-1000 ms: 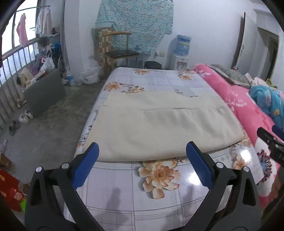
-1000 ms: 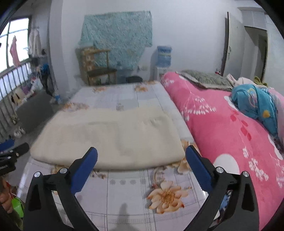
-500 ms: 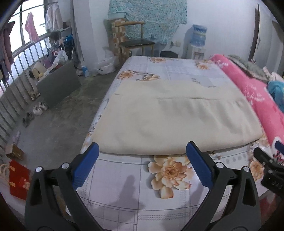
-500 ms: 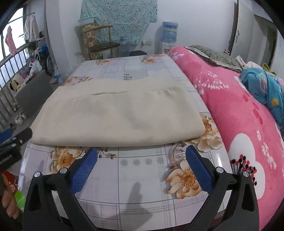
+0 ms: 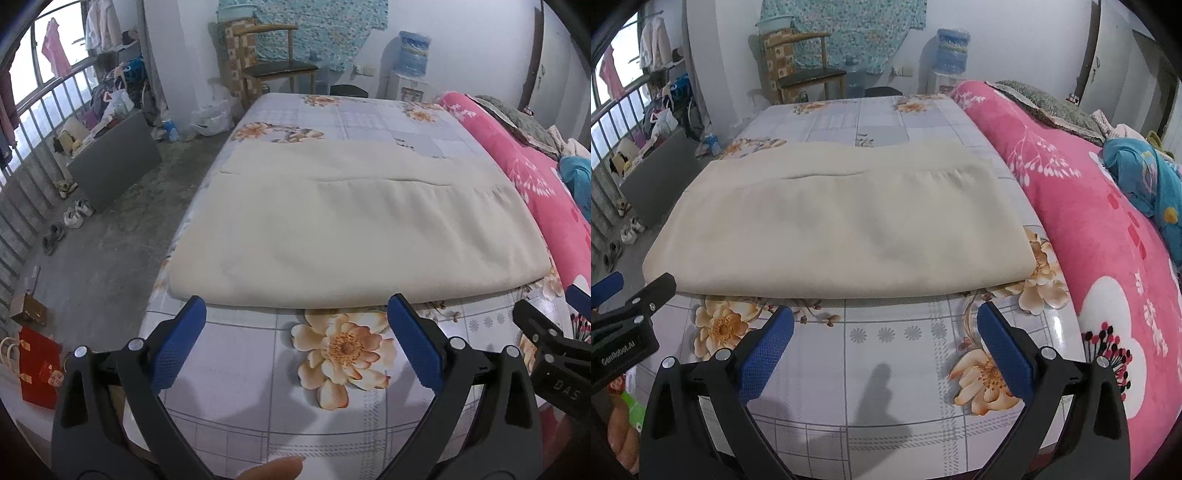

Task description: Fold large clothes

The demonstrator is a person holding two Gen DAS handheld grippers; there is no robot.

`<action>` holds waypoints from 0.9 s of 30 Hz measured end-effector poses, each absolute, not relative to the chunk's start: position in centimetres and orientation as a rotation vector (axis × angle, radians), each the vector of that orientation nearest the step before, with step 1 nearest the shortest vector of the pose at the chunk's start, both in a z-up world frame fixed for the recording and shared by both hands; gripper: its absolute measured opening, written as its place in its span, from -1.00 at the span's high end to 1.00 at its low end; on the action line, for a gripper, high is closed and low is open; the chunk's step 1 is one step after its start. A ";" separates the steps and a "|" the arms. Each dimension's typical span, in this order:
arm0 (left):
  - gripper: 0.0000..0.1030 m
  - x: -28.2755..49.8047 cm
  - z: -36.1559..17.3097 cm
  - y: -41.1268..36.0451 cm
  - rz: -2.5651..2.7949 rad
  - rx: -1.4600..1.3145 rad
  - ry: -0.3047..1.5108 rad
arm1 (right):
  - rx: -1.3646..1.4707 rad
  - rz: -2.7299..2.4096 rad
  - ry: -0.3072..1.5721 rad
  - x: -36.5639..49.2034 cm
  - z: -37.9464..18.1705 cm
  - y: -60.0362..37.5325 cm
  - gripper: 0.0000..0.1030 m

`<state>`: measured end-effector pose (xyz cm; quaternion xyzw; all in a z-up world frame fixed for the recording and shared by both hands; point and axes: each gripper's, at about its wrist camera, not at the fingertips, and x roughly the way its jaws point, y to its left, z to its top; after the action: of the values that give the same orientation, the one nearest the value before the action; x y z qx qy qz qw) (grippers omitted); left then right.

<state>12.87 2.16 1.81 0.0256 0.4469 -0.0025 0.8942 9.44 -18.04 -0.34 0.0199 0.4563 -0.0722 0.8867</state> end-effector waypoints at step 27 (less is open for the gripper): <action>-0.84 12.6 0.8 -0.4 -0.084 0.077 0.977 | 0.081 -0.165 0.980 8.8 -0.8 -19.2 -0.88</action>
<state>12.61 -0.36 0.85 0.0370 0.4692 -0.0404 0.8814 8.81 -19.24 -0.81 0.0388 0.4699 -0.0789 0.8783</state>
